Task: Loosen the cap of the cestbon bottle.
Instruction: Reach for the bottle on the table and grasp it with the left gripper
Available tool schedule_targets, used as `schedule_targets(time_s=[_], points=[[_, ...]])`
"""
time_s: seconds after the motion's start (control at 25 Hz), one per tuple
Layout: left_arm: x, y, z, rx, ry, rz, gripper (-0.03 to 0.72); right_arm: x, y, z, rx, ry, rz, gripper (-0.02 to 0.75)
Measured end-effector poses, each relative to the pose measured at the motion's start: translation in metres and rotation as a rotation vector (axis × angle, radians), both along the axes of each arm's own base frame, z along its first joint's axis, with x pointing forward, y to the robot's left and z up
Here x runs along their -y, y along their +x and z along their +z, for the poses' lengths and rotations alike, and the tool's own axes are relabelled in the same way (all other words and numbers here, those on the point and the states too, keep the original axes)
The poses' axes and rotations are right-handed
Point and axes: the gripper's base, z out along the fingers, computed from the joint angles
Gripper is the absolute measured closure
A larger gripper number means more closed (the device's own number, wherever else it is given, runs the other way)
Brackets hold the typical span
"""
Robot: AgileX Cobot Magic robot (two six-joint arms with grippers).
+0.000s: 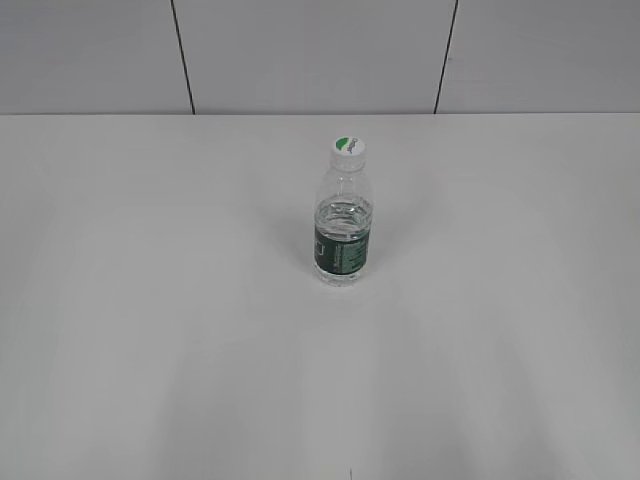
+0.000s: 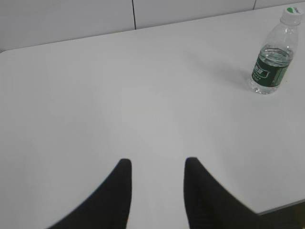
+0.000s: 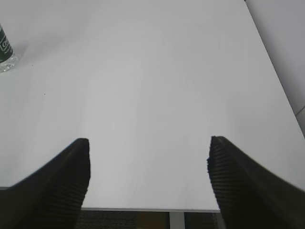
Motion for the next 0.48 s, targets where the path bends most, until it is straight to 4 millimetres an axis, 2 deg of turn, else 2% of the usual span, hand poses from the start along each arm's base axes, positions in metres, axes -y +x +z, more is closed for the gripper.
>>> schedule_targets(time_s=[0.48], points=[[0.0,0.0,0.0,0.0,0.0,0.0,0.449,0.0,0.0,0.0,0.0,0.0,0.0,0.153]])
